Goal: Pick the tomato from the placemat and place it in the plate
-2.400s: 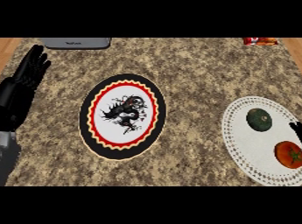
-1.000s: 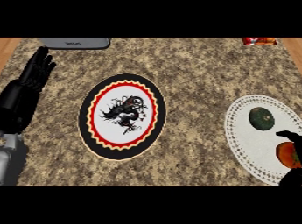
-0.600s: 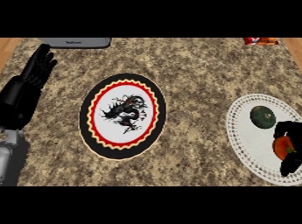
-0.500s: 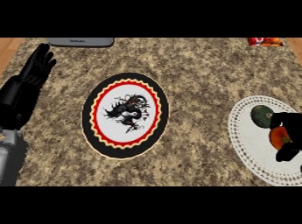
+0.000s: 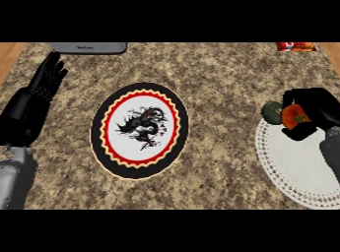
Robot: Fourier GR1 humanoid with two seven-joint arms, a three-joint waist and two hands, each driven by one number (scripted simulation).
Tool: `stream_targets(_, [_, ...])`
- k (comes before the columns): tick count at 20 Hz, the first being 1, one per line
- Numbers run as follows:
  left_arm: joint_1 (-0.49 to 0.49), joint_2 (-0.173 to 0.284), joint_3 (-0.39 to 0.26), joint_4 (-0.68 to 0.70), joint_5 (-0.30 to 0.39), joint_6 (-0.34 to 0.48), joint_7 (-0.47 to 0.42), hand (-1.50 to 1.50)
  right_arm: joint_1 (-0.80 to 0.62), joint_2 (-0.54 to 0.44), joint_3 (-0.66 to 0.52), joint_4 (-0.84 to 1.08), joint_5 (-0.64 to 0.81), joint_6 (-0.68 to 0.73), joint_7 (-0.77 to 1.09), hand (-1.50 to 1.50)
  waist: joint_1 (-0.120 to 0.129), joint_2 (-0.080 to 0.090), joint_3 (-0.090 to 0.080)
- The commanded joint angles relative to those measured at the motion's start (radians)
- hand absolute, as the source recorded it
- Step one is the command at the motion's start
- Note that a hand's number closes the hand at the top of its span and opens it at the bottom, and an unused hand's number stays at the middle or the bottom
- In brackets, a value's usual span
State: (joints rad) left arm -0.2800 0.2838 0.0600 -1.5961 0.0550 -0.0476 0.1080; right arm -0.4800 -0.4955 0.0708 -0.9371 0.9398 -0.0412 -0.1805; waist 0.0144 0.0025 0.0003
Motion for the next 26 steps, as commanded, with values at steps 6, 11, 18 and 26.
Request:
stream_targets(6, [-0.040,0.036,0.057,0.026,0.022,-0.010,0.036,0.00,0.040,0.079,-0.035,-0.312,-0.255,0.151,-0.192,1.50,-0.041,-0.011,-0.001])
stream_targets(11, [0.003,0.028,0.062,0.038,0.014,-0.019,-0.012,0.00,0.038,0.180,-0.003,-0.517,-0.348,0.276,-0.062,1.50,-0.030,-0.008,-0.001])
stream_targets(18, [-0.005,-0.026,0.007,0.010,-0.040,0.010,0.004,0.00,-0.054,0.315,0.097,-0.664,-0.313,0.361,0.202,1.50,-0.016,-0.004,-0.001])
stream_targets(26, [0.019,0.015,0.063,-0.024,0.013,-0.056,-0.003,0.00,-0.173,0.492,0.239,-0.478,-0.312,0.228,0.311,1.50,-0.001,-0.001,-0.001])
